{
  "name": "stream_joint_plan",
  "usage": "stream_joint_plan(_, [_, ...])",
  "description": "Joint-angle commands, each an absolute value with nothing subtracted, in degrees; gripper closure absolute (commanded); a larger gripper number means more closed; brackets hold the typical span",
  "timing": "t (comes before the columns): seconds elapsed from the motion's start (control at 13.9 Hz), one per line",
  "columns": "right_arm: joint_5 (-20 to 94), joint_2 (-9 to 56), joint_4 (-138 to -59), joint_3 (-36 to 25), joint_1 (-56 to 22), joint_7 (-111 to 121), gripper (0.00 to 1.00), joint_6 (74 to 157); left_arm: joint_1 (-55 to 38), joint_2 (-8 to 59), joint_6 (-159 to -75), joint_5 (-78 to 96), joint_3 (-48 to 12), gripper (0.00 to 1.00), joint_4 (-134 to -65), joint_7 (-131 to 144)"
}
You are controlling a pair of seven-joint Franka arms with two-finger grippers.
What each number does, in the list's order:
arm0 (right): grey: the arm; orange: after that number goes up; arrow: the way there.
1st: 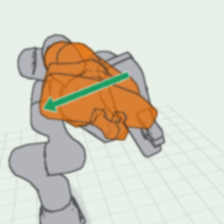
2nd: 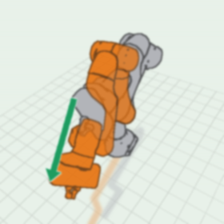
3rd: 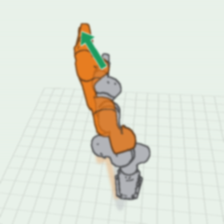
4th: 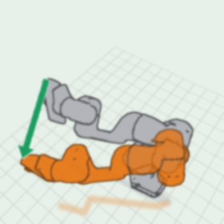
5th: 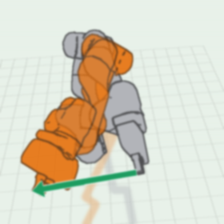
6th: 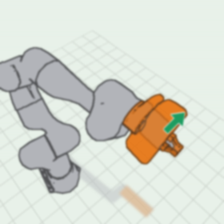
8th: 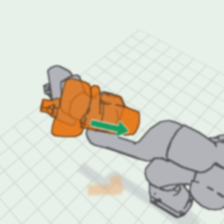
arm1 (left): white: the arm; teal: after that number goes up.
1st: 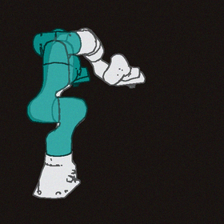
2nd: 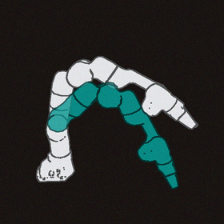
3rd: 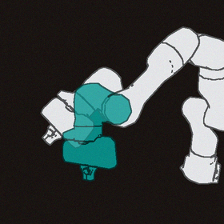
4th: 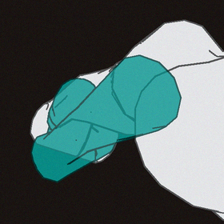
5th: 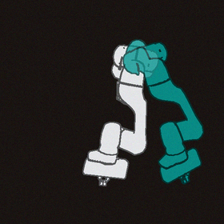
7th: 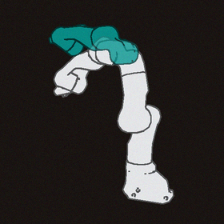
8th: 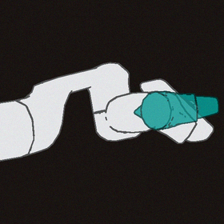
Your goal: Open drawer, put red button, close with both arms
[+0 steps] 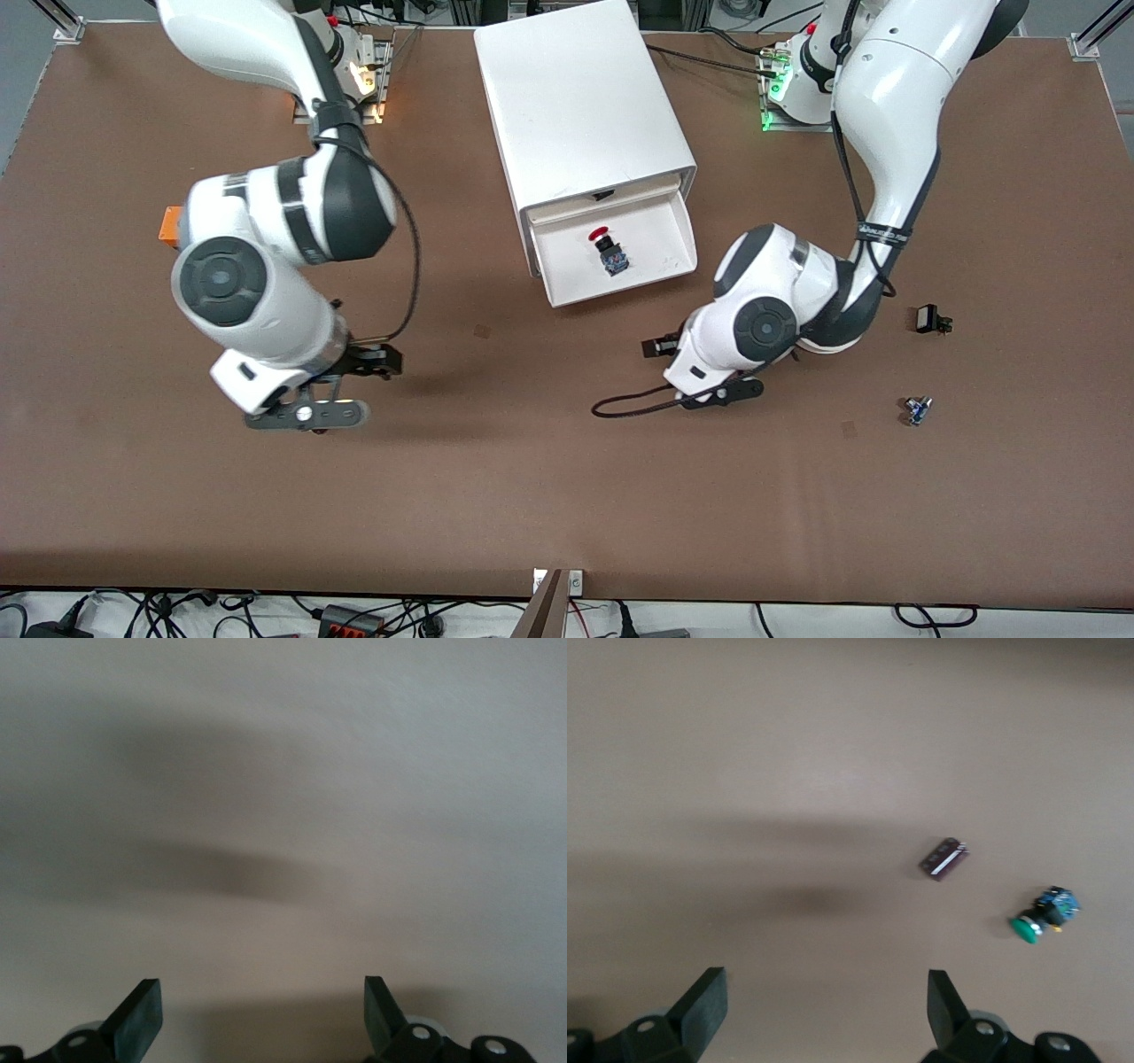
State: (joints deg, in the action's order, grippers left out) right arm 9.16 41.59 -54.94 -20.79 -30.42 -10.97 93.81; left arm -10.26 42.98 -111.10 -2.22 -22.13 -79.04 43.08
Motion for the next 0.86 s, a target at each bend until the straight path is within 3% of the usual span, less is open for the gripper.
stream_joint_plan(0.0, [11.32,35.44,-61.85,-20.13,-27.87,-8.71,0.0,93.43,-8.96,38.85,-113.73,-1.67,-25.22,0.0,-85.94,46.66])
stream_joint_plan(0.36, [12.39,31.47,-65.21,-18.99,-19.45,-0.44,0.0,93.43,-8.88,37.36,-115.22,-1.58,-30.23,0.0,-92.62,52.2])
stream_joint_plan(0.58, [11.17,25.08,-70.2,-14.25,-13.81,-0.87,0.0,94.04,-7.56,36.74,-115.58,-1.5,-33.74,0.0,-95.53,55.62])
stream_joint_plan(0.79, [3.97,18.65,-75.75,-5.83,-5.04,-0.09,0.0,94.04,-4.75,36.91,-115.32,-1.23,-38.22,0.0,-96.33,57.65])
